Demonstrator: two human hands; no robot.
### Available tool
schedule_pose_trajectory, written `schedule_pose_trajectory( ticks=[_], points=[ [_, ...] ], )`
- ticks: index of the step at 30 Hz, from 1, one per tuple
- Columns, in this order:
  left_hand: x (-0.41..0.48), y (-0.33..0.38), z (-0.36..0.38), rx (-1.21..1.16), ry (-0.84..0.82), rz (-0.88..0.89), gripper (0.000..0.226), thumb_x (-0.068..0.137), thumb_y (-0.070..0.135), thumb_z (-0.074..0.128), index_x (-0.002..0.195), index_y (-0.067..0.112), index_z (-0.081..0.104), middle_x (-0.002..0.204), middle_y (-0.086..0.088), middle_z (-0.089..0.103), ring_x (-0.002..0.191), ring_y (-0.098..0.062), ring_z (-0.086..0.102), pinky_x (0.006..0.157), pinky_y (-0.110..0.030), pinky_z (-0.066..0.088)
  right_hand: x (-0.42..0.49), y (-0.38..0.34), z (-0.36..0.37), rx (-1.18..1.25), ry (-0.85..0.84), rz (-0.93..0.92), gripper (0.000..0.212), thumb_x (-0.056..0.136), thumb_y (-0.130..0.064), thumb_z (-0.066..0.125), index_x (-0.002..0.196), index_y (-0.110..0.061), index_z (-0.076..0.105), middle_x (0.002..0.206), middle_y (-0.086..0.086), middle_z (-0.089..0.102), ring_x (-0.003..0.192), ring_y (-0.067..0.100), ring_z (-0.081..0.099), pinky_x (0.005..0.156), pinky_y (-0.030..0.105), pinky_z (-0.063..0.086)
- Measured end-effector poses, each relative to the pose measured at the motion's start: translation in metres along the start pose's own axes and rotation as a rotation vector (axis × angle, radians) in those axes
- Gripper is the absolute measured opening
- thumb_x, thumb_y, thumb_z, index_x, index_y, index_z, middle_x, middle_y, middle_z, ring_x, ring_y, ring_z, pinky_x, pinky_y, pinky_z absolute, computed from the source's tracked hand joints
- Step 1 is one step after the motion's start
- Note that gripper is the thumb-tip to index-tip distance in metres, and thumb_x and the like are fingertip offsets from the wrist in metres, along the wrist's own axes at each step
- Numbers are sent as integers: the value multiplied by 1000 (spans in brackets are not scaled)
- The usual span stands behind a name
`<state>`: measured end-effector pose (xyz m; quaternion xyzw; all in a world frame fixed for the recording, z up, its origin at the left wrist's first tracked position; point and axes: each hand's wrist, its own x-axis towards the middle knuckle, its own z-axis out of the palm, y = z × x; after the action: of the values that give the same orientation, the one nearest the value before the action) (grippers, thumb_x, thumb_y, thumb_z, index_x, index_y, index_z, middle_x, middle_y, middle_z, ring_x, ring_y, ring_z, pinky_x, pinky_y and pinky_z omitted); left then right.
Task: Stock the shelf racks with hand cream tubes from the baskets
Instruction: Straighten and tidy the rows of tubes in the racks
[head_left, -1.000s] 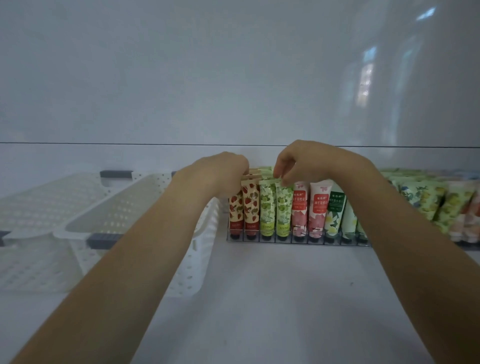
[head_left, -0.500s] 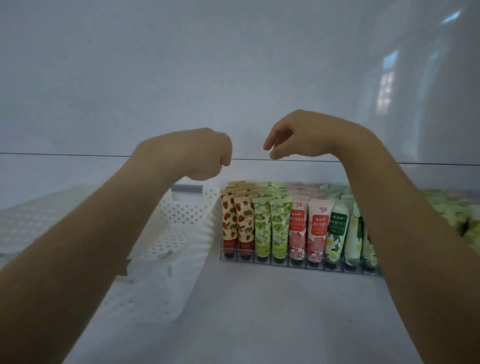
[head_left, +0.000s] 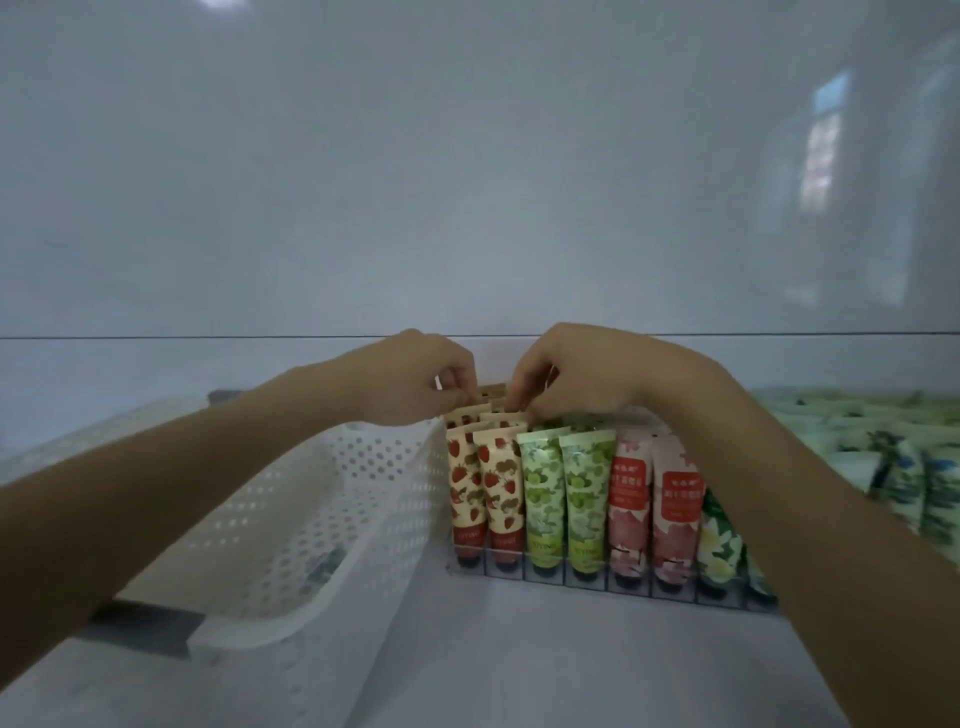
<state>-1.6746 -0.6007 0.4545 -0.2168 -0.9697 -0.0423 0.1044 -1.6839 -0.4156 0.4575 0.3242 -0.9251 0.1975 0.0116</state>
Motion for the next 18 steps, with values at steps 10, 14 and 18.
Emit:
schedule_pose_trajectory(
  ticks=[10,14,18],
  points=[
    [-3,-2,19,-151,145,106,10,89,18,54,92,21,64,75,22,56,73,-5,60,60,-8,41,7,6,2,-6,13,-4,19,83,-18,65,74,-35,65,58,-24,60,57,-9,55,52,12,37],
    [-4,-4,21,-179,157,103,11,90,20,53,91,25,62,77,21,57,75,-5,60,60,-7,41,-1,7,-9,15,-2,17,18,80,-18,67,85,-35,64,85,-16,64,77,-3,59,68,17,43],
    [-7,0,20,-259,190,166,16,93,17,50,98,19,65,87,13,61,79,0,56,67,-6,40,-4,4,-7,-27,-14,55,22,79,-12,65,87,-32,64,83,-16,66,77,-3,60,64,14,43]
  ],
)
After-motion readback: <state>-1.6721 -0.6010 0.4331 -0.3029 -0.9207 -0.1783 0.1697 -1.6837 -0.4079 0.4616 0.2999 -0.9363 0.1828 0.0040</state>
